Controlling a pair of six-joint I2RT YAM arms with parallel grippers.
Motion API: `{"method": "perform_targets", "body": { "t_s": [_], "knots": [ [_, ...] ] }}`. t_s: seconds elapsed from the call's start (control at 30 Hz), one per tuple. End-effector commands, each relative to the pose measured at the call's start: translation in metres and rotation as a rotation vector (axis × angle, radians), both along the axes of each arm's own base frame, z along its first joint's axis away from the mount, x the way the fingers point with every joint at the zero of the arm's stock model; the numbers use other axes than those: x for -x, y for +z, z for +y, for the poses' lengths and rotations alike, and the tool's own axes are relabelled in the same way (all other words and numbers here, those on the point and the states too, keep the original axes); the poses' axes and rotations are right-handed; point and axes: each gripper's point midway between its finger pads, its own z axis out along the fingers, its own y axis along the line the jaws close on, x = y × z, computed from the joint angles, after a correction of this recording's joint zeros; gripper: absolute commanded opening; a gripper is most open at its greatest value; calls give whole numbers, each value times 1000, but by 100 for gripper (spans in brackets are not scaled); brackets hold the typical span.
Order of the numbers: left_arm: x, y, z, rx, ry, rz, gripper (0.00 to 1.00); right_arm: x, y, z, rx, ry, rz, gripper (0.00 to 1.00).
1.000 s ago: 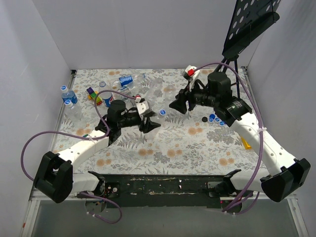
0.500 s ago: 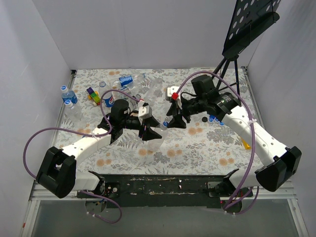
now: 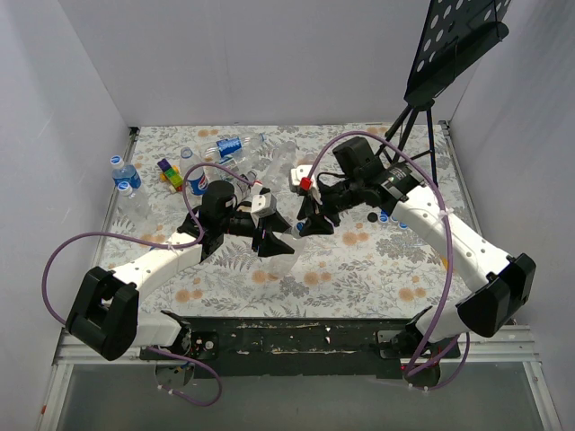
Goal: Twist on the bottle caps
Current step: Screw the bottle cap onto the plastic bottle.
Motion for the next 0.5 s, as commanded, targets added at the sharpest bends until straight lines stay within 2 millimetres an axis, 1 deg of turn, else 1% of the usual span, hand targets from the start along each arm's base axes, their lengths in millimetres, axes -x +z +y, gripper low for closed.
{"method": "perform_targets", "body": {
  "t_s": [0.0, 0.07, 0.17, 0.27, 0.3, 0.4, 0.43, 0.47],
  "knots": [
    [0, 21, -1, 34, -24, -51, 0, 2, 8, 4, 4, 29, -23, 51],
    [-1, 22, -1, 35, -22, -56, 0, 2, 6, 4, 16, 27, -21, 50],
    [-1, 22, -1, 35, -14, -61, 0, 1, 1, 5, 37, 16, -9, 42],
    [-4, 23, 0, 31, 9, -73, 0, -3, -4, 5, 64, -27, 9, 28],
    [-8, 22, 1, 26, 34, -80, 0, -5, -6, 5, 77, -49, 19, 22],
    [-26, 22, 4, 9, 148, -115, 0, -22, -14, 6, 119, -183, 42, 11],
    [-32, 22, 6, 6, 191, -132, 0, -30, -17, 6, 131, -247, 47, 5],
    [-40, 25, 9, 3, 246, -156, 0, -41, -18, 7, 133, -328, 56, 1]
  ]
}}
